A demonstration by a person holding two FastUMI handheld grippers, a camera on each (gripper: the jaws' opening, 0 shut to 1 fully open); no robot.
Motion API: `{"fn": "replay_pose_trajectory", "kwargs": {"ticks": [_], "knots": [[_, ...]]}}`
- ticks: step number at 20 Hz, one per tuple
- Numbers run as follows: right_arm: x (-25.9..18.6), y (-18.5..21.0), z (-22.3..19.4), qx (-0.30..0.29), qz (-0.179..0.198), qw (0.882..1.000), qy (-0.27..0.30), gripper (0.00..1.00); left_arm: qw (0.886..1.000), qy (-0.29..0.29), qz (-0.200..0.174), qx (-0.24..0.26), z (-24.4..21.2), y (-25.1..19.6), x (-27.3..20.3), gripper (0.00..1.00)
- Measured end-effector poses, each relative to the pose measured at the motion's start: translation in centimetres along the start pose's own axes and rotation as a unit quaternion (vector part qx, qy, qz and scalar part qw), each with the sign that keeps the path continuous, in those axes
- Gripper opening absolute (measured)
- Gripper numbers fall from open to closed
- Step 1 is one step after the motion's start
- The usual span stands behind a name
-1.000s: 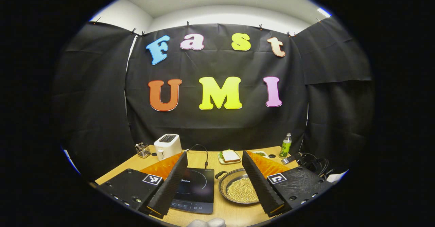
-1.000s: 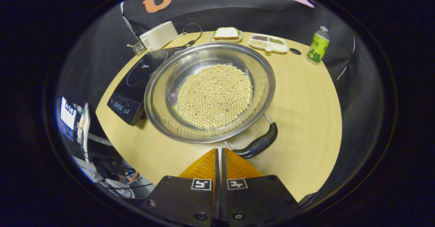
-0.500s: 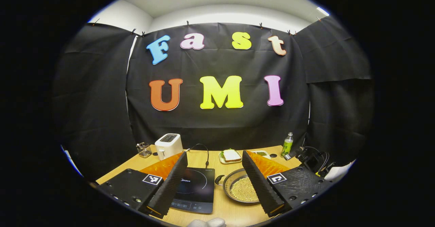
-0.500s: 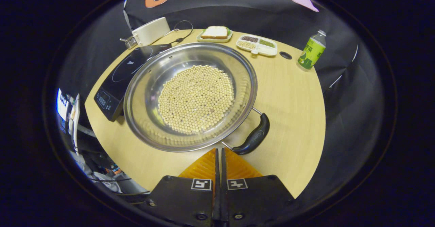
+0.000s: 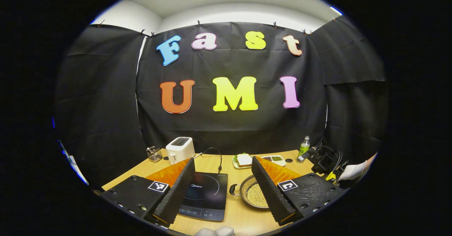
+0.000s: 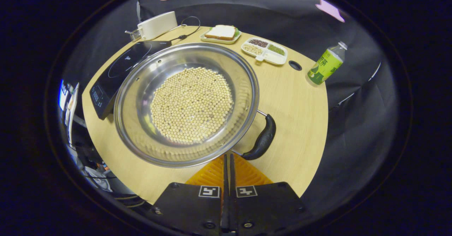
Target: First push the handle of the pot to place it horizontally, then grasp the pot with both hands and set it on the induction cooktop.
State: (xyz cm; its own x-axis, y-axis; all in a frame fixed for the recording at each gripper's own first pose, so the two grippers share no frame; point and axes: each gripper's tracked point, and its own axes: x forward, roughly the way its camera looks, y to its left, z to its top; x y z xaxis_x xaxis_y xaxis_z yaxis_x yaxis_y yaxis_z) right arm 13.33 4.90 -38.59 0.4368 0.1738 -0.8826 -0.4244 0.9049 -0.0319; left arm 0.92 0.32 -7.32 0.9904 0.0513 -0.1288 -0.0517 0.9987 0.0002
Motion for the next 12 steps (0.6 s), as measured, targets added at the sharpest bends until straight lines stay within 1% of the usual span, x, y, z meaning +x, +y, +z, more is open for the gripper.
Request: {"fn": "replay_pose_trajectory", "kwargs": {"ticks": [1, 3, 4, 7, 8, 10, 11, 12], "knots": [[0.1, -0.3, 0.2, 0.003, -0.001, 1.0, -0.001, 0.01, 1.0, 0.002, 0.002, 0.0, -0.1, 0.2, 0.1, 0.96], [0.1, -0.9, 0.4, 0.007, -0.002, 1.0, -0.002, 0.01, 1.0, 0.003, 0.005, 0.002, -0.1, 0.3, 0.1, 0.96], [0.0, -1.1, 0.5, 0.006, -0.003, 1.0, -0.003, 0.04, 1.0, 0.004, 0.006, 0.003, -0.2, 0.4, 0.2, 0.96], [0.2, -1.4, 0.7, 0.003, -0.009, 1.0, -0.006, 0.04, 1.0, 0.005, 0.006, 0.005, -0.3, 0.2, 0.5, 0.96], [0.3, -1.4, 0.8, 0.003, -0.01, 1.0, -0.009, 0.0, 1.0, 0.006, 0.004, 0.005, -0.2, 0.1, 0.7, 0.96], [0.3, -1.6, 0.9, 0.006, -0.01, 1.0, -0.015, 0.01, 1.0, 0.006, 0.002, 0.006, -0.6, -0.1, 0.9, 0.96], [0.2, -1.7, 0.9, 0.01, -0.009, 1.0, -0.019, 0.04, 1.0, 0.008, 0.003, 0.008, -0.7, -0.1, 1.1, 0.96], [0.2, -1.9, 0.7, 0.014, -0.014, 1.0, -0.023, 0.01, 1.0, 0.012, 0.002, 0.008, -1.0, -0.1, 1.3, 0.96]]}}
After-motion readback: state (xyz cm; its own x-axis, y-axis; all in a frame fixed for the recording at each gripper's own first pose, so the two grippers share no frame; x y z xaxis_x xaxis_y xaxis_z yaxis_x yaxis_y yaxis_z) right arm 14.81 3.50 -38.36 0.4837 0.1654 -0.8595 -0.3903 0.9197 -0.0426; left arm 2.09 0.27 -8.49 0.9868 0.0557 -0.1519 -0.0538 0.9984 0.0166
